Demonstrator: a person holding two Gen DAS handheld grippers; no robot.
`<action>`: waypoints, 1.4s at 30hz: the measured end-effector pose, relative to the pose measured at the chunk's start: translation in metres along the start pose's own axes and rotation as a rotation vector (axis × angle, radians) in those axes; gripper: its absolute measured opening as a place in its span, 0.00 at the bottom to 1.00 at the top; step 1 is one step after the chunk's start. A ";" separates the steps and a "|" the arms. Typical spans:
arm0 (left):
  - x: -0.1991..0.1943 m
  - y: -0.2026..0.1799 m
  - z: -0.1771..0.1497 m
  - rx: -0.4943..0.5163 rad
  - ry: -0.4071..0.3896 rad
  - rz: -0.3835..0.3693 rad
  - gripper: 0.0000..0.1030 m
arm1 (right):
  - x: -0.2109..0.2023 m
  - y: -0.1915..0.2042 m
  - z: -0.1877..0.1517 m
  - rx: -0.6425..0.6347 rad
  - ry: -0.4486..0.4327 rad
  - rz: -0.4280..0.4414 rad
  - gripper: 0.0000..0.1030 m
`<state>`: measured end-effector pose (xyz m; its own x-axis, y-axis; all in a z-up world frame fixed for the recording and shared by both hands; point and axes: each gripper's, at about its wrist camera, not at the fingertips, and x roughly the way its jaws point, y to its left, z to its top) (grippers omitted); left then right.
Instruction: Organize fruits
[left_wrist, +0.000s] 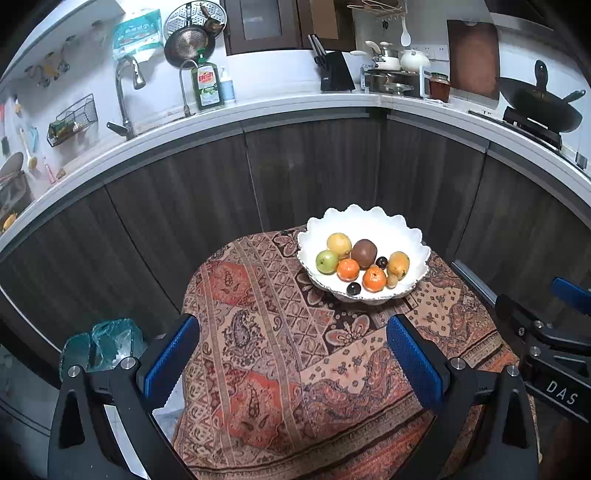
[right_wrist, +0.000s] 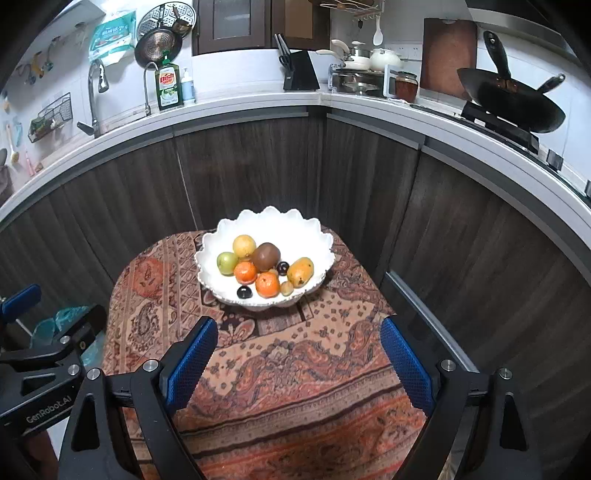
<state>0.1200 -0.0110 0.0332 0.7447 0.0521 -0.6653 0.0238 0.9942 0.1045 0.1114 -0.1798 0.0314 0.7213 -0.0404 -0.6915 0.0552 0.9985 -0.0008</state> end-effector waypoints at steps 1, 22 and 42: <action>-0.004 0.000 -0.001 -0.006 -0.002 0.002 1.00 | -0.002 0.000 -0.001 0.000 0.004 0.004 0.88; -0.030 0.001 -0.006 -0.024 -0.017 -0.011 1.00 | -0.031 -0.002 -0.007 0.006 -0.038 -0.023 0.88; -0.037 0.002 -0.006 -0.027 -0.028 -0.014 1.00 | -0.036 0.000 -0.007 0.005 -0.048 -0.013 0.88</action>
<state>0.0883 -0.0104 0.0540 0.7628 0.0355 -0.6457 0.0172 0.9970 0.0751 0.0810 -0.1786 0.0514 0.7528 -0.0557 -0.6559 0.0684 0.9976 -0.0062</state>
